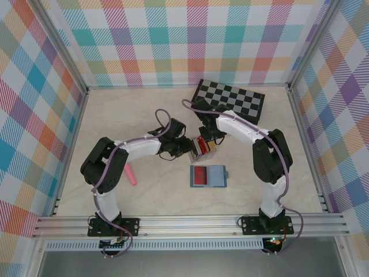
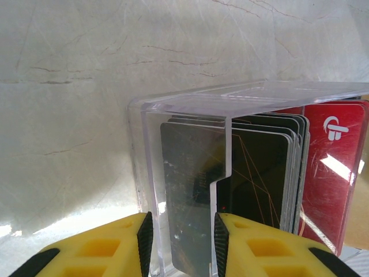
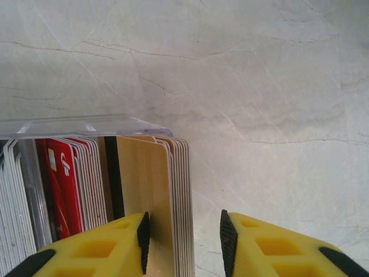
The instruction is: Put the credit cards into the card holder
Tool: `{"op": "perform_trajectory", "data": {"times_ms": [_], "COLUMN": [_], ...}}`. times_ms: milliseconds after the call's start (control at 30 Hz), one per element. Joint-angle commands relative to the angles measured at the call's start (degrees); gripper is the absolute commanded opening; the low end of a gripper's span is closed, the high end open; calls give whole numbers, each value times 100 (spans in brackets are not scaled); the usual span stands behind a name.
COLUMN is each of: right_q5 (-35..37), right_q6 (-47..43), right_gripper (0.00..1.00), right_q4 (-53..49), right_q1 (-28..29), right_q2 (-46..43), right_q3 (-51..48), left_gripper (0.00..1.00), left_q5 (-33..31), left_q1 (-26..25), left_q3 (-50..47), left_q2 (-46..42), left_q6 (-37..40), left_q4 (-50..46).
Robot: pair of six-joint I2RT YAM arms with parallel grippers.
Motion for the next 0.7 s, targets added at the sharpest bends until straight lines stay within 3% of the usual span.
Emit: {"op": "perform_trajectory", "data": {"times_ms": [0, 433, 667], "right_q5": [223, 255, 264], "right_q6": [-60, -86, -100], "right_gripper": [34, 16, 13], "right_q4": [-207, -241, -288], "right_q1": [-40, -5, 22], "right_q2": [-183, -298, -448], "right_q3": [111, 128, 111], "left_gripper": [35, 35, 35], "left_q5": [-26, -3, 10], "left_q1": [53, 50, 48], "left_q3": [-53, -53, -53], "left_q2": [191, 203, 215], "left_q6": [55, 40, 39], "left_q4": [-277, -259, -249]}}
